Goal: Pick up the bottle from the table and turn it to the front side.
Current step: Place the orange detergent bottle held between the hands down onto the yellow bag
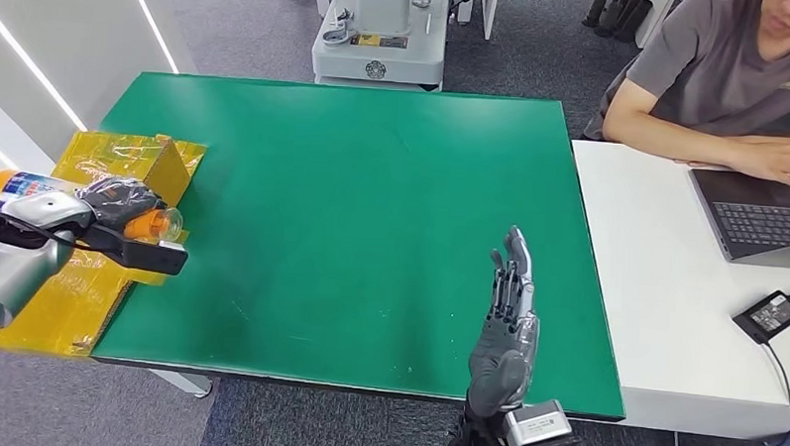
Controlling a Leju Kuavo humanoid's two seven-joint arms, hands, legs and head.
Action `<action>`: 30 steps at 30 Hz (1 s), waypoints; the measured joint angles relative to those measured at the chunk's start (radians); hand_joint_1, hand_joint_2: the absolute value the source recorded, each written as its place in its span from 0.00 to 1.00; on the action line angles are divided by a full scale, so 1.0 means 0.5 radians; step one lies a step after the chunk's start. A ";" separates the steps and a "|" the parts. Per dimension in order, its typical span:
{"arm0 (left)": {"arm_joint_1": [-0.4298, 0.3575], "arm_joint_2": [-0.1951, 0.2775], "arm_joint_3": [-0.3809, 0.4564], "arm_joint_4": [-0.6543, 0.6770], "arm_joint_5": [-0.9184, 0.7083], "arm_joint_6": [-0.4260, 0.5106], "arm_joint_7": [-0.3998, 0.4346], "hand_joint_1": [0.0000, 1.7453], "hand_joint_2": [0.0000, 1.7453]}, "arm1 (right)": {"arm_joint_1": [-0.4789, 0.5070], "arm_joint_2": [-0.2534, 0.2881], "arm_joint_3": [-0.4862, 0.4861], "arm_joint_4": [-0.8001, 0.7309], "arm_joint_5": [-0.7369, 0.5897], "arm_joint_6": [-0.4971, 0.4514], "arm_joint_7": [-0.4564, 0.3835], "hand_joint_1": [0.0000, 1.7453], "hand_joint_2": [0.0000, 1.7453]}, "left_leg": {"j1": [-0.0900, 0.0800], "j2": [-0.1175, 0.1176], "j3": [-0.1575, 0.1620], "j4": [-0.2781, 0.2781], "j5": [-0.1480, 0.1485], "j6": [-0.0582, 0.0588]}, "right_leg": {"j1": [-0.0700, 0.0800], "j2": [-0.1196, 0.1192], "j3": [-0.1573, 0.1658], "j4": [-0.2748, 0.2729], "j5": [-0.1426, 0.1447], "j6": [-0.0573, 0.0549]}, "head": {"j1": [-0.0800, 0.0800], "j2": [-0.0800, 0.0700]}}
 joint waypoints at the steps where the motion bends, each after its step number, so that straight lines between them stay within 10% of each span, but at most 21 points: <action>1: 0.012 -0.012 -0.004 0.023 0.014 0.032 -0.004 1.00 1.00 | -0.002 0.002 0.000 0.003 0.000 0.002 0.000 0.00 0.00 | 0.000 0.000 0.000 0.000 0.000 0.000 | 0.000 0.000 0.000 0.000 0.000 0.000 | 0.000 0.000; 30: 0.166 -0.214 -0.010 0.200 0.051 0.251 -0.014 1.00 1.00 | -0.058 0.008 0.003 0.014 0.000 -0.017 0.012 0.00 0.00 | 0.000 0.000 0.000 0.000 0.000 0.000 | 0.000 -0.001 0.000 0.000 0.000 0.000 | 0.000 0.000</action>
